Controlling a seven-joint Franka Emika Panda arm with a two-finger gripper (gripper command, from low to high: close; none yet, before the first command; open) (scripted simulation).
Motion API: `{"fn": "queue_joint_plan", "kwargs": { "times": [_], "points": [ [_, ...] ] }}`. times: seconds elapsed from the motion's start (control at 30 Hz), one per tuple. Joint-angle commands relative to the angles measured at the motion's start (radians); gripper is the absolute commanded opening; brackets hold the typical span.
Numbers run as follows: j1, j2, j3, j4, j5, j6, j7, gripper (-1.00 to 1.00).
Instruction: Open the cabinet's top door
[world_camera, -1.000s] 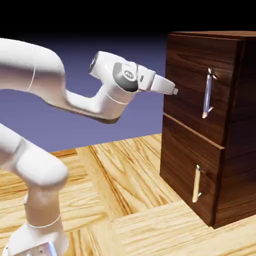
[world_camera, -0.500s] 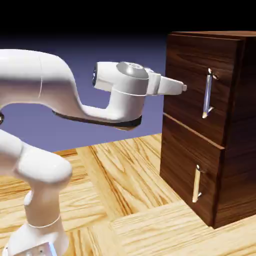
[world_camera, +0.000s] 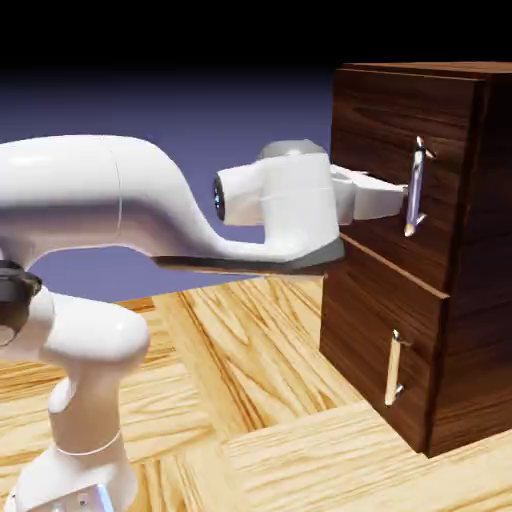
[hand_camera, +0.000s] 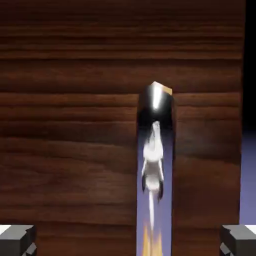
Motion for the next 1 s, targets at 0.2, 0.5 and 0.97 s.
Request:
{"fn": "queue_joint_plan", "kwargs": {
  "times": [0.2, 0.5, 0.97],
  "points": [
    [0.159, 0.049, -0.108, 0.111, -0.064, -0.024, 0.047, 0.0],
    [0.015, 0.086, 0.01, 0.007, 0.025, -0.117, 0.051, -1.0],
    [-0.487, 0.076, 0.491, -0.272, 0.346, -0.271, 0.054, -1.0]
  ]
}}
